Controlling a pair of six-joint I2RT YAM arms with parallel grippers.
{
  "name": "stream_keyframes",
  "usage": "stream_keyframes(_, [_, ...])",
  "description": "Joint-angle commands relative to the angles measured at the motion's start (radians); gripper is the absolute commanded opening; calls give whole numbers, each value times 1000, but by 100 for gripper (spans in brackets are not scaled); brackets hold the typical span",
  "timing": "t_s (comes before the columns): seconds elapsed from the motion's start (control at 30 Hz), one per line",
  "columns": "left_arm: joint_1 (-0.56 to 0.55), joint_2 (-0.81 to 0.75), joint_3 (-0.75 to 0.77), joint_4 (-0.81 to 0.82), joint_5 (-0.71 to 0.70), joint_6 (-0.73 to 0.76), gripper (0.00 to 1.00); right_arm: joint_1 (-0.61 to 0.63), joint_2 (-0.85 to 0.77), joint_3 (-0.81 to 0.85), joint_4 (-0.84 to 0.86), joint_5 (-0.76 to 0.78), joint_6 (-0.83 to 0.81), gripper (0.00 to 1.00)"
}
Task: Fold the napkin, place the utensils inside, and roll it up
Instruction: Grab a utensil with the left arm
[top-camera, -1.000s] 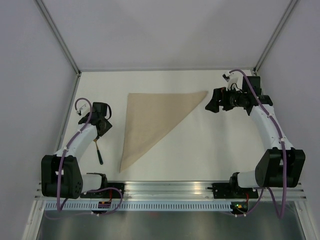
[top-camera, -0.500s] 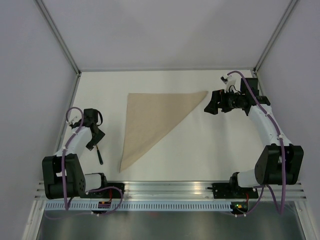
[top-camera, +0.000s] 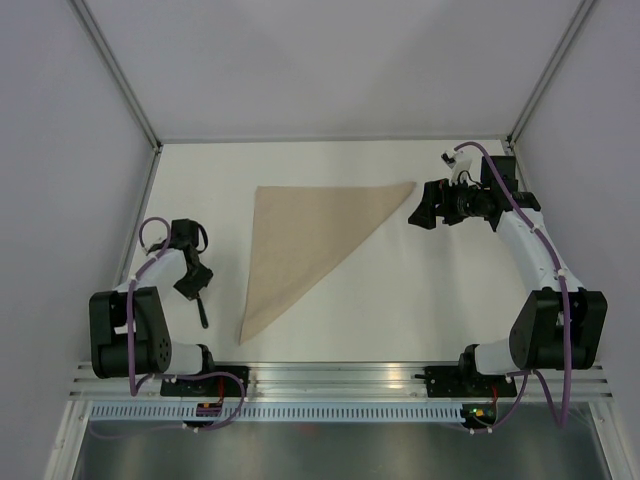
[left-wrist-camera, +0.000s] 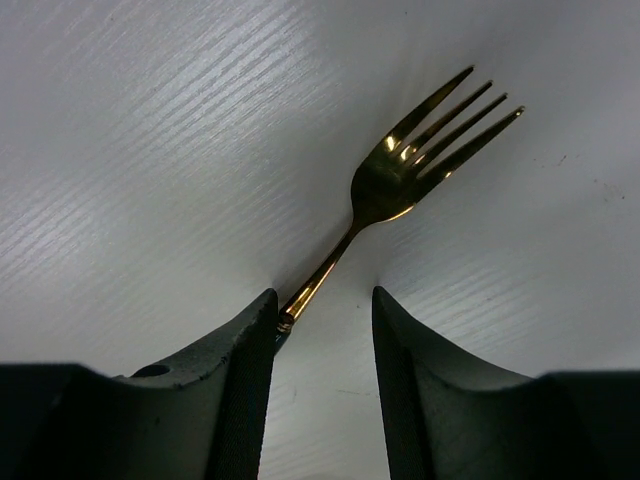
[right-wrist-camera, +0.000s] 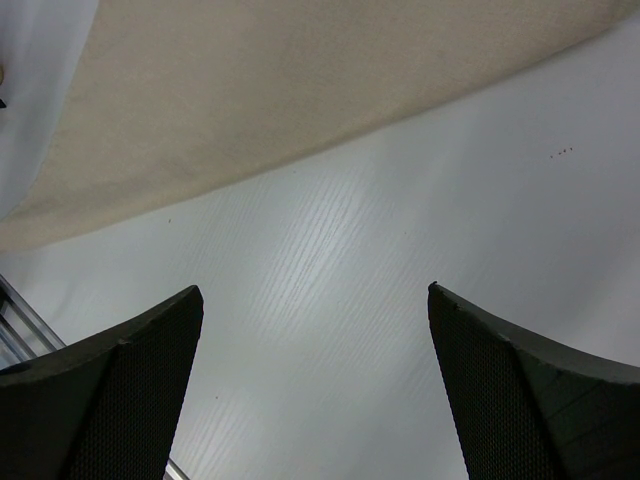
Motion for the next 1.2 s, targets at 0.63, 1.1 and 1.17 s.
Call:
stream_keyframes(0.63, [5, 160, 99, 66, 80, 46, 30, 3, 13, 0, 35, -20, -19, 98])
stream_keyframes(1.1, [7, 302, 251, 136, 110, 121, 20, 3, 17, 34, 40, 5, -4, 98])
stream_keyframes(1.17, [5, 319, 277, 145, 129, 146, 20, 3, 16, 42, 38, 17, -7, 98])
